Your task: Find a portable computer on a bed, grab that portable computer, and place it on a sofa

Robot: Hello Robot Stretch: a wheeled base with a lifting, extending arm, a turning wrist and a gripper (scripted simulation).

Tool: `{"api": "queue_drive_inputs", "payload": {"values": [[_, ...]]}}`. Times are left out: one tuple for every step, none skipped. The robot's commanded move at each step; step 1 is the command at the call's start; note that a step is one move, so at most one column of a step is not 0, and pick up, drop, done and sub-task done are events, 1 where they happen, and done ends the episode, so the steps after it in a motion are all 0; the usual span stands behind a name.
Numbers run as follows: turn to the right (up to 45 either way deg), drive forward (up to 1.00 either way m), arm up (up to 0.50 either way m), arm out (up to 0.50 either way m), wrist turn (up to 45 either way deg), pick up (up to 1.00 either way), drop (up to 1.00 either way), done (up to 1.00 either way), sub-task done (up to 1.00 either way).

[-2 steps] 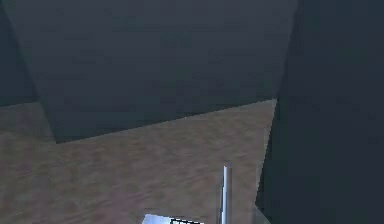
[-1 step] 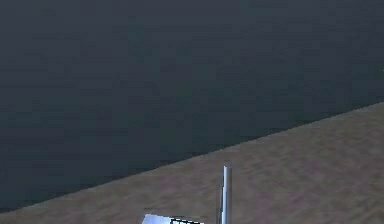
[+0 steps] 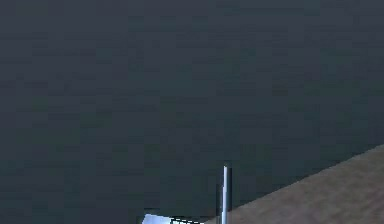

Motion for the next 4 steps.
{"api": "queue_drive_inputs", "payload": {"values": [[45.0,0.0,0.0,0.0,0.0,0.0,0.0,0.0,0.0],[18.0,0.0,0.0,0.0,0.0,0.0,0.0,0.0,0.0],[0.0,1.0,0.0,0.0,0.0,0.0,0.0,0.0,0.0],[0.0,1.0,0.0,0.0,0.0,0.0,0.0,0.0,0.0]]}}
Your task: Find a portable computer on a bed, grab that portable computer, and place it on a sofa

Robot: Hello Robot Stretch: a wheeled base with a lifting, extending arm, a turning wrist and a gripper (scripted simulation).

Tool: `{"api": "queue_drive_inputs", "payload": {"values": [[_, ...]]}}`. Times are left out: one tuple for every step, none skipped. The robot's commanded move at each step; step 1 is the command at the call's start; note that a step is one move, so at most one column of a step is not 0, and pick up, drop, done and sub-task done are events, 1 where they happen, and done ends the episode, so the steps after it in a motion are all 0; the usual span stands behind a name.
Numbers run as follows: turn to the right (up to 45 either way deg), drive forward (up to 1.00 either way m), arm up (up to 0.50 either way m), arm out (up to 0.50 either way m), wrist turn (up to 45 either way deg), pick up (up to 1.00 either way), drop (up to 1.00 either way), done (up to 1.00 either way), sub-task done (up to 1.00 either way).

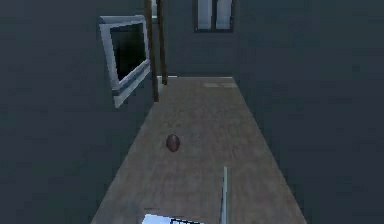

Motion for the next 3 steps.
{"api": "queue_drive_inputs", "payload": {"values": [[3.0,0.0,0.0,0.0,0.0,0.0,0.0,0.0,0.0],[3.0,0.0,0.0,0.0,0.0,0.0,0.0,0.0,0.0],[0.0,1.0,0.0,0.0,0.0,0.0,0.0,0.0,0.0]]}}
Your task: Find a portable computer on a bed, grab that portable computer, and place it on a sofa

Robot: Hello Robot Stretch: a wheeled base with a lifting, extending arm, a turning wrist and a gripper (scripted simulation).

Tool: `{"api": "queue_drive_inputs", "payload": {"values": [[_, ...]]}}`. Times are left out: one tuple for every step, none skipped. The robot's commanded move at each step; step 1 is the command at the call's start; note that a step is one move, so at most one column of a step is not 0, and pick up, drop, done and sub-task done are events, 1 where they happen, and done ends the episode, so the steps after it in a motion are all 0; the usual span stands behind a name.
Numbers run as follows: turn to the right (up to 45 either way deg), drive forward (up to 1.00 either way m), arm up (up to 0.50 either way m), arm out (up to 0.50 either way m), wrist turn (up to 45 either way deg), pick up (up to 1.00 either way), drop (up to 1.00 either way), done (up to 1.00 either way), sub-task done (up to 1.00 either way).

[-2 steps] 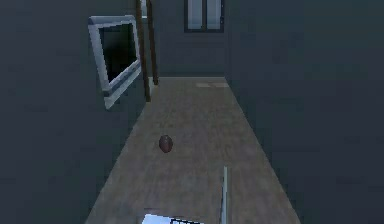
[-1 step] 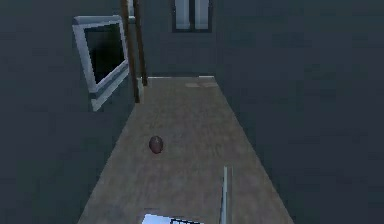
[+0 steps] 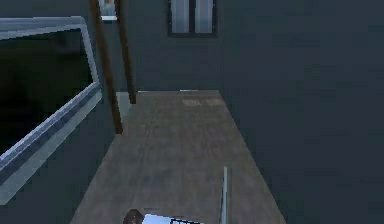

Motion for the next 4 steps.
{"api": "queue_drive_inputs", "payload": {"values": [[6.0,0.0,0.0,0.0,0.0,0.0,0.0,0.0,0.0],[0.0,0.5,0.0,0.0,0.0,0.0,0.0,0.0,0.0],[-3.0,0.0,0.0,0.0,0.0,0.0,0.0,0.0,0.0],[0.0,0.75,0.0,0.0,0.0,0.0,0.0,0.0,0.0]]}}
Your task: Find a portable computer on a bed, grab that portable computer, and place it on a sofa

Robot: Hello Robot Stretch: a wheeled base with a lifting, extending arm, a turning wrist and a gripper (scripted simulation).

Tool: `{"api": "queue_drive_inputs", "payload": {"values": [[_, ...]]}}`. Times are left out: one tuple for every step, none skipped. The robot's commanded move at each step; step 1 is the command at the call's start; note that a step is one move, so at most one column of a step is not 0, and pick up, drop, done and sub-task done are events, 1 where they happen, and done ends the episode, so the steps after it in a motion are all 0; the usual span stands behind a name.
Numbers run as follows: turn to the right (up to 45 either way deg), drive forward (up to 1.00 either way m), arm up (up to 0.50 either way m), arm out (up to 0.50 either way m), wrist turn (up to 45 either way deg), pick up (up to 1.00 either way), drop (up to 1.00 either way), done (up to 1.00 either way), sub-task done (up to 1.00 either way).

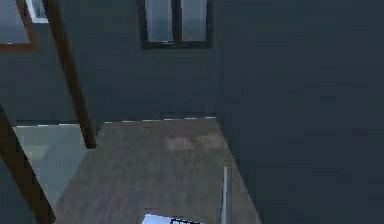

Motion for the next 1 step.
{"api": "queue_drive_inputs", "payload": {"values": [[-45.0,0.0,0.0,0.0,0.0,0.0,0.0,0.0,0.0]]}}
